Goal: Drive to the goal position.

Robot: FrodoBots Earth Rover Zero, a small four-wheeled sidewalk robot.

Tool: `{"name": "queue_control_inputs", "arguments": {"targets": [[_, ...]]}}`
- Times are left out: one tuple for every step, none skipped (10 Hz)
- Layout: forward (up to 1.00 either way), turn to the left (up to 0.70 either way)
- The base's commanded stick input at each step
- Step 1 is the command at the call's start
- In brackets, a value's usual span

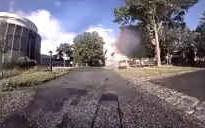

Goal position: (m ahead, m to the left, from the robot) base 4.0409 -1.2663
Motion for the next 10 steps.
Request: {"name": "queue_control_inputs", "arguments": {"targets": [[0.50, 0.00], [0.50, 0.00], [0.50, 0.00], [0.50, 0.00], [0.50, 0.00], [0.50, 0.00], [0.50, 0.00], [0.50, 0.00], [0.50, 0.00], [0.50, 0.00]]}}
